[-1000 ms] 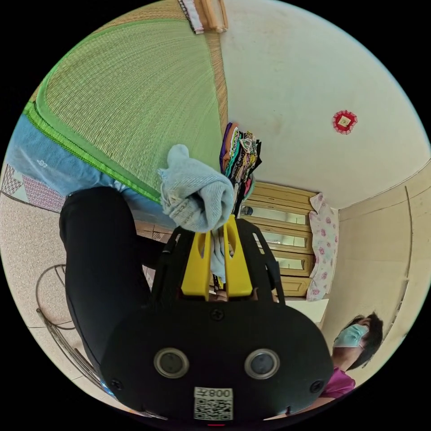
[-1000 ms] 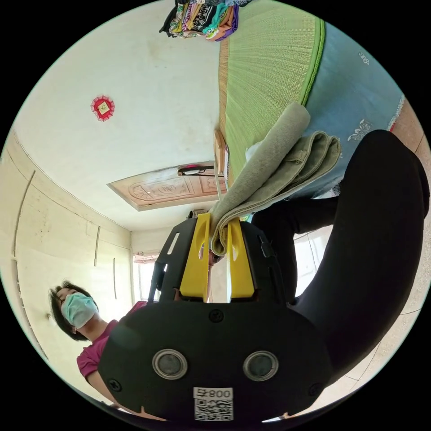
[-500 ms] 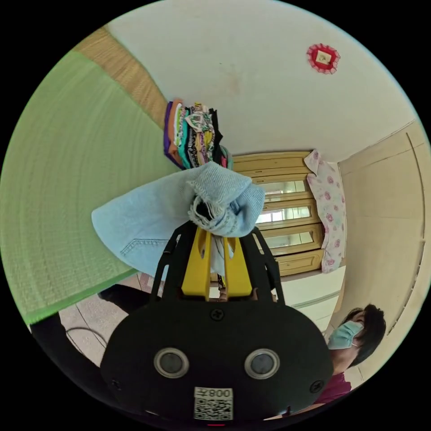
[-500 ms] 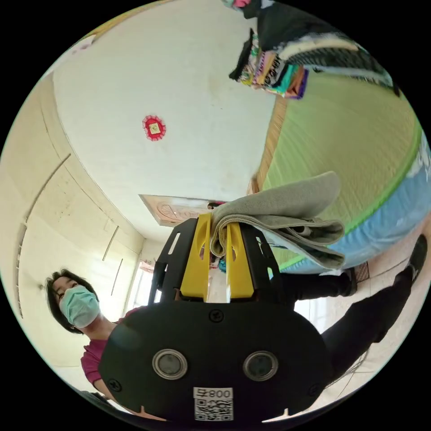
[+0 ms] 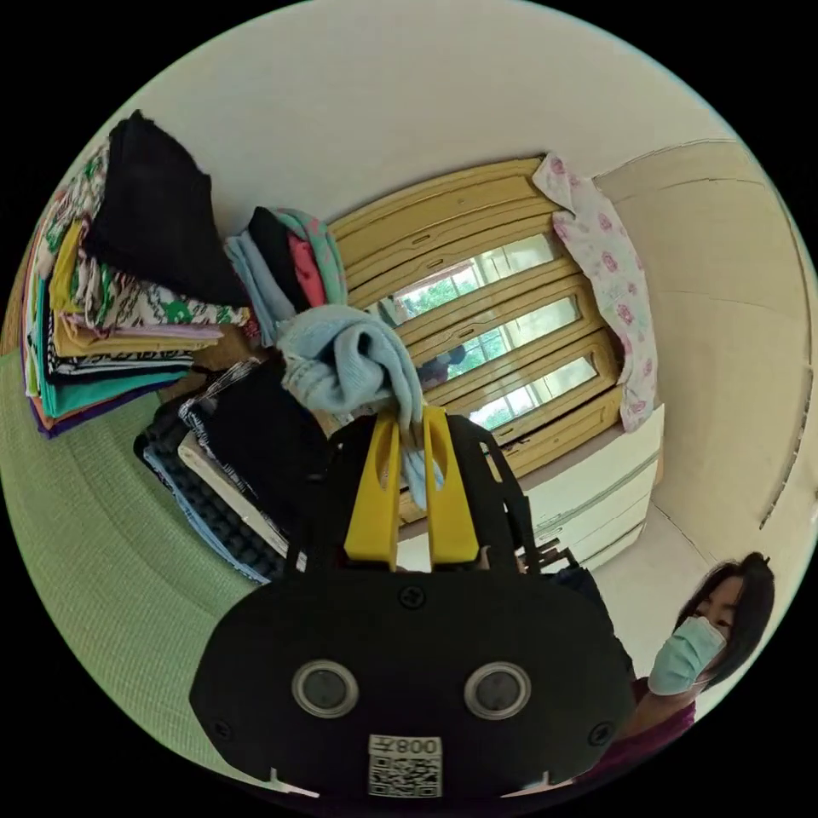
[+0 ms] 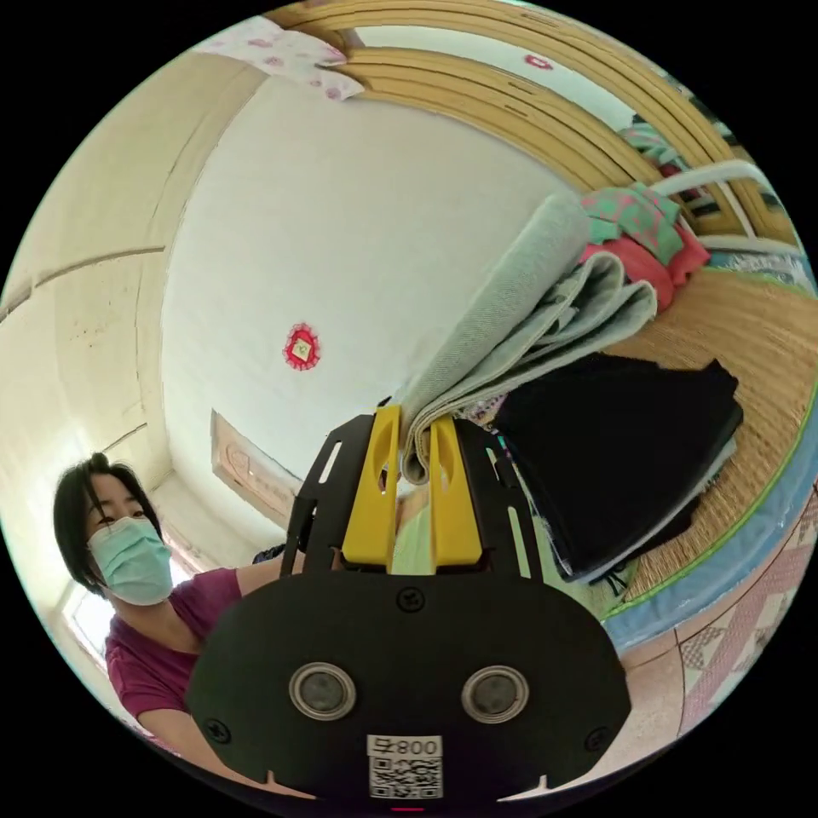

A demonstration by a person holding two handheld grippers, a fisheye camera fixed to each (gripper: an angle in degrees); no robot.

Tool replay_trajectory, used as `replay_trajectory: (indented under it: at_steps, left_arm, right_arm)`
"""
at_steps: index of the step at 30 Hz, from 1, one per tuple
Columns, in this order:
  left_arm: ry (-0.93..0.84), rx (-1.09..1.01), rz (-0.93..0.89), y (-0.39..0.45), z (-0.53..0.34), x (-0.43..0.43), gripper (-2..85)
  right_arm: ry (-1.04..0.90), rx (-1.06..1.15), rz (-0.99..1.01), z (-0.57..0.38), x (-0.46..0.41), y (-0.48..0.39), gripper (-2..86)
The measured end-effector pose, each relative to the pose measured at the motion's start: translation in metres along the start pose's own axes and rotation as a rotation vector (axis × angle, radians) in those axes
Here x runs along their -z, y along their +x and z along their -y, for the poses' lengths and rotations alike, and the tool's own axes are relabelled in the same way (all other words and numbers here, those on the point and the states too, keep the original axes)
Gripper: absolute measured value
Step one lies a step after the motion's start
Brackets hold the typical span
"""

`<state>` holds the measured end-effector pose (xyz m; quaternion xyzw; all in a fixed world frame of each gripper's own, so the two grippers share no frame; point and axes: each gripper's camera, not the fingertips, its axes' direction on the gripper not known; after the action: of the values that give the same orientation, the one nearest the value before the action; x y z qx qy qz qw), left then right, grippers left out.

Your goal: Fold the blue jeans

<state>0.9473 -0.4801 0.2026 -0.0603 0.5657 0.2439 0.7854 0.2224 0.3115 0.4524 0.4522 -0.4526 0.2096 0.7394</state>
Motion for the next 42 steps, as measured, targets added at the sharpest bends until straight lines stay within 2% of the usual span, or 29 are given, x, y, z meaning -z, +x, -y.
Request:
replay_trajectory:
  at_steps: [2, 4, 5, 9, 13, 16, 20, 22, 24, 29, 34, 40, 42]
  left_arm:
    - [-0.114, 0.144, 0.142, -0.065, 0.020, -0.038, 5.1]
    - [-0.088, 0.118, 0.088, -0.082, 0.031, -0.050, 5.0]
    - [-0.083, 0.097, 0.040, -0.086, 0.041, -0.057, 5.0]
    - [-0.118, 0.011, 0.071, -0.081, 0.069, -0.070, 5.4]
    - [-0.016, 0.029, 0.089, -0.078, 0.088, -0.052, 5.9]
    - [0.036, -0.046, 0.211, -0.053, 0.096, -0.037, 3.3]
    - [0.012, -0.162, 0.262, -0.012, 0.121, -0.048, 0.8]
    - [-0.010, -0.191, 0.293, 0.000, 0.135, -0.064, 0.5]
    - [-0.029, -0.212, 0.337, 0.008, 0.149, -0.083, 0.3]
    - [-0.103, -0.241, 0.560, 0.015, 0.186, -0.129, 0.1]
    - [-0.107, -0.272, 0.581, 0.032, 0.208, -0.132, 0.0]
    - [-0.074, -0.291, 0.461, 0.085, 0.195, -0.090, 0.0]
    - [-0.103, -0.339, 0.422, 0.108, 0.174, -0.070, 0.0]
  right_arm:
    - [-0.028, -0.148, -0.056, -0.023, -0.016, 0.077, 6.1]
    - [-0.022, -0.234, 0.022, -0.047, -0.021, 0.135, 6.2]
    - [0.021, -0.241, 0.131, -0.058, -0.018, 0.155, 6.3]
    - [0.030, -0.212, 0.166, -0.053, -0.010, 0.168, 6.7]
    - [0.055, -0.203, 0.134, -0.050, 0.011, 0.163, 6.8]
    - [0.105, -0.215, 0.096, -0.059, 0.042, 0.158, 5.9]
    - [0.209, -0.132, -0.027, -0.047, 0.089, 0.113, 1.4]
    - [0.200, -0.054, -0.098, -0.024, 0.087, 0.080, 0.8]
    - [0.144, 0.057, -0.206, 0.012, 0.062, 0.039, 0.4]
    - [-0.034, 0.199, -0.509, 0.071, -0.026, -0.002, 0.1]
    - [-0.015, 0.271, -0.610, 0.097, -0.052, -0.032, 0.0]
    - [0.014, 0.236, -0.601, 0.132, -0.025, -0.076, 0.0]
    - [0.024, 0.280, -0.640, 0.132, -0.012, -0.119, 0.0]
